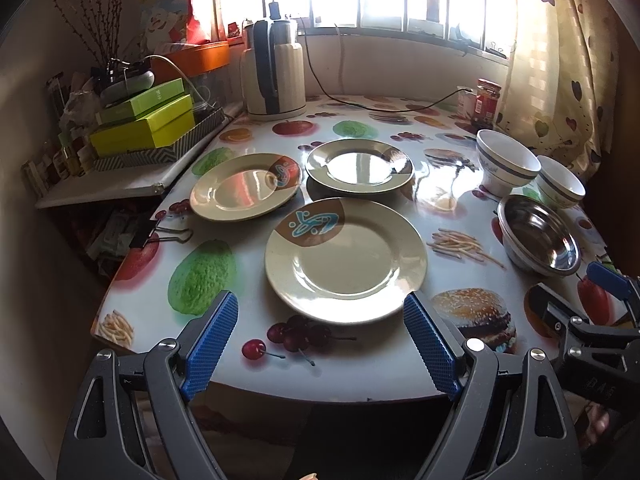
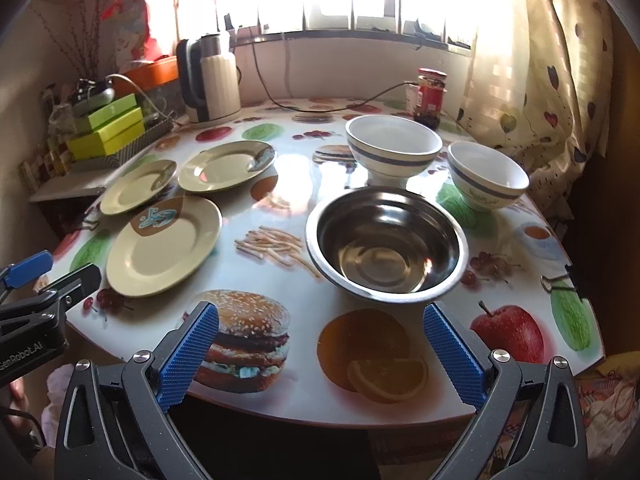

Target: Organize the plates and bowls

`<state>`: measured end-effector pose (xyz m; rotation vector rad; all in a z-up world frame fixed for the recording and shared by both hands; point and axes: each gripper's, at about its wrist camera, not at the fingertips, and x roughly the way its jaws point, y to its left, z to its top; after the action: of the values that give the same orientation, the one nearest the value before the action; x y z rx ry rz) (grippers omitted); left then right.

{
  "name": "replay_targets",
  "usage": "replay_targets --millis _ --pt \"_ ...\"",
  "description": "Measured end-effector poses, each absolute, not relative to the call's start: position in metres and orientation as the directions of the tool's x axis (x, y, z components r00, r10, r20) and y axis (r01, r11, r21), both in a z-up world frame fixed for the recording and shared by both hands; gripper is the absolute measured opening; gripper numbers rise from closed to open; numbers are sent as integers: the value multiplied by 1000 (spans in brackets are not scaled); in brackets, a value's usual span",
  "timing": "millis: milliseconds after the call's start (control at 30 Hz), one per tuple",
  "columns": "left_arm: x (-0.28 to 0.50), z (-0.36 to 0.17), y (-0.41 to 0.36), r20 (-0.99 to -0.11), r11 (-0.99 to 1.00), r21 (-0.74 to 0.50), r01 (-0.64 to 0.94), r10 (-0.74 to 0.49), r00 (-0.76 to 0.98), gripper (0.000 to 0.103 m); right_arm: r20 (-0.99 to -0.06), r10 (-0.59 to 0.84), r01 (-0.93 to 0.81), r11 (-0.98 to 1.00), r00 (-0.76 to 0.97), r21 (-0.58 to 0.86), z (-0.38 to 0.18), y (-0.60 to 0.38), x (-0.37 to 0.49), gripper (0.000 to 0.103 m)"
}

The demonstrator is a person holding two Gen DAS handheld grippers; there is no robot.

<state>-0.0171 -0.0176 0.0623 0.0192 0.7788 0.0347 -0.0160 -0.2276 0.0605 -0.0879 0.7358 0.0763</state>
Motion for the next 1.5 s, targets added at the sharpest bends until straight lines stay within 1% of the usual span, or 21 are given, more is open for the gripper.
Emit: replay_targets --millis 167,267,333,467,567,700,900,967,1100,1167,1200,1233,1267,1300,1367,1400,1433,1500 --pt "-7 64 -1 -708 998 26 -59 60 704 85 -644 32 -141 983 764 -118 70 -214 -5 103" --pt "0 65 11 -709 997 14 -77 65 703 85 -606 94 -160 986 790 -56 78 -205 3 103" --pt "7 66 23 -712 996 -1 -91 63 699 85 -599 110 -174 983 793 -50 85 -197 12 103" --pt "22 69 47 -715 990 0 -141 99 692 85 -626 163 -223 975 763 -17 92 -181 38 103" --pt "35 73 67 -715 988 -27 -152 87 693 85 -662 181 -262 965 727 -23 92 -164 62 103" --pt "50 76 88 -718 981 -49 -186 95 690 85 -689 253 -332 943 679 19 95 -144 93 103" --pt "74 77 118 -730 972 -103 -209 69 680 84 -691 367 -425 900 623 95 103 -113 135 102" --pt "81 77 126 -733 969 -121 -214 58 678 82 -681 401 -444 888 613 123 105 -108 145 97" --pt "97 75 139 -743 963 -133 -234 60 667 71 -679 464 -499 851 569 163 105 -89 170 91" --pt "103 72 145 -748 960 -152 -234 43 662 70 -693 473 -526 836 544 158 100 -77 184 80" --pt "108 69 148 -757 959 -157 -237 37 653 65 -703 475 -542 827 529 150 98 -69 192 79" --pt "111 66 150 -761 958 -156 -240 38 648 65 -716 471 -554 820 515 142 94 -63 199 79" --pt "113 64 152 -764 957 -158 -244 38 644 65 -724 474 -565 813 501 142 90 -61 203 73" --pt "116 62 154 -768 955 -163 -249 36 640 62 -730 487 -582 799 480 151 87 -56 208 70" --pt "120 58 159 -770 952 -169 -254 33 637 57 -752 503 -602 778 426 179 78 -49 220 68" --pt "122 55 161 -773 950 -176 -257 28 634 52 -763 501 -608 773 409 182 74 -46 224 68" --pt "125 52 164 -777 947 -189 -261 18 629 52 -778 489 -608 774 394 178 69 -42 230 68" --pt "129 45 168 -791 937 -212 -278 3 612 51 -780 502 -613 765 374 199 62 -38 238 68"
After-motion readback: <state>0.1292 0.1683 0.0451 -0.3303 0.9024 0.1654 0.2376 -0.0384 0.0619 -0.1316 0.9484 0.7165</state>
